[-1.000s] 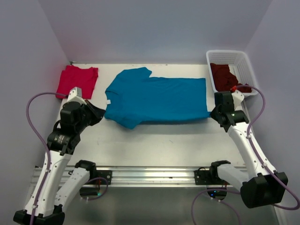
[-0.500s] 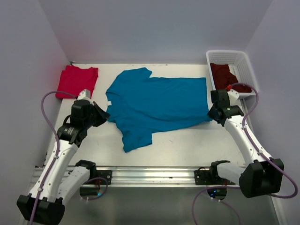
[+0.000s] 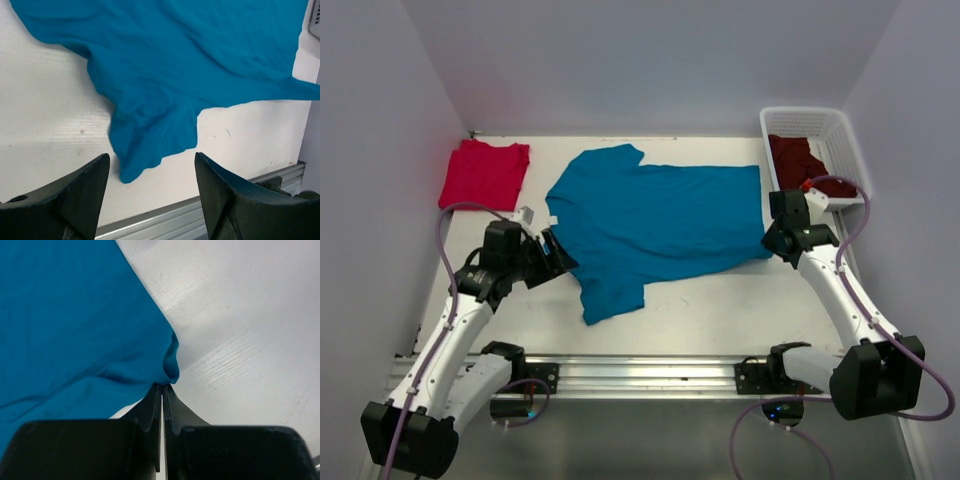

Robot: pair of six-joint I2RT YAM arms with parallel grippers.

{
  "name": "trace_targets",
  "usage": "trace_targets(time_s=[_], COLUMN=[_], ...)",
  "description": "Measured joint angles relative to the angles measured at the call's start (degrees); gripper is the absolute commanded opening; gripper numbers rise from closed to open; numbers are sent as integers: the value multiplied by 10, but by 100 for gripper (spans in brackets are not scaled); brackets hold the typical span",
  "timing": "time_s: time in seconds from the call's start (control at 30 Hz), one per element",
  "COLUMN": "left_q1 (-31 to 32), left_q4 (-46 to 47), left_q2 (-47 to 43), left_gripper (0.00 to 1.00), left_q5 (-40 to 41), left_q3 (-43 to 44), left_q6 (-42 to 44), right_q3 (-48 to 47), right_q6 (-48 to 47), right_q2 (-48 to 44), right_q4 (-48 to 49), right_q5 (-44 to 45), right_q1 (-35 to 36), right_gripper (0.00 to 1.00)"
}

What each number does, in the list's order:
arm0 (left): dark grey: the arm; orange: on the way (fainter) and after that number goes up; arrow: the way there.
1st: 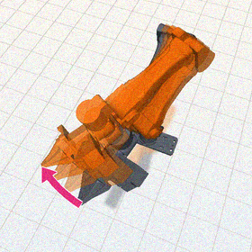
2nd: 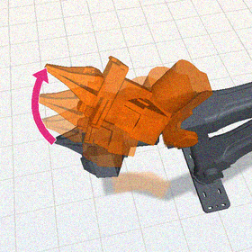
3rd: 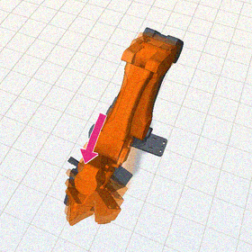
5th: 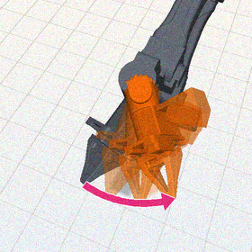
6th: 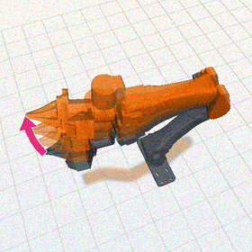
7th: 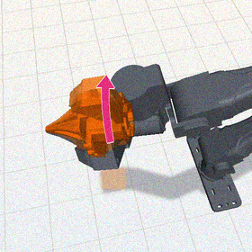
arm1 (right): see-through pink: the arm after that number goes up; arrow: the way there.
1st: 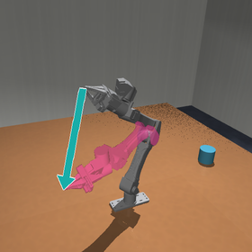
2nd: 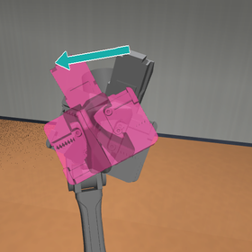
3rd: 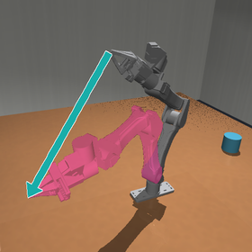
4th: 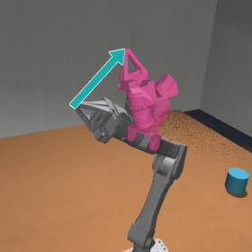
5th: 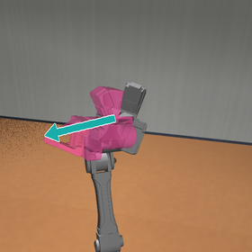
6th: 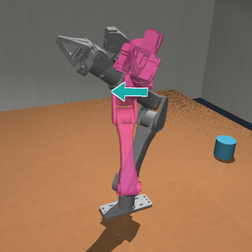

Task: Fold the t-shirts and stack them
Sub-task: Flatten the tshirt out

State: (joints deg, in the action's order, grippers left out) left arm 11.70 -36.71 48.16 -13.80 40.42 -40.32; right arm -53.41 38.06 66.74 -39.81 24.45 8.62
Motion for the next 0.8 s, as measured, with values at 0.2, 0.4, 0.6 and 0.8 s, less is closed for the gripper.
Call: trace_targets(time_s=[0.2,0.4,0.6,0.8], left_q1=[13,62,117,124], left_q4=[-76,-133,-143,-127], left_q2=[5,-1,56,87], left_gripper=[65,63,63,63], left_q5=[-35,-53,-62,-67], left_q3=[-6,-48,-49,-66], left_q6=[23,24,24,21], right_q3=[0,0,0,3], right_q6=[0,0,0,0], right_q2=[1,5,13,14], right_q4=[11,19,29,45], right_q5=[-2,-13,-20,-30], right_q1=[0,0,0,0], right_gripper=[0,0,0,0])
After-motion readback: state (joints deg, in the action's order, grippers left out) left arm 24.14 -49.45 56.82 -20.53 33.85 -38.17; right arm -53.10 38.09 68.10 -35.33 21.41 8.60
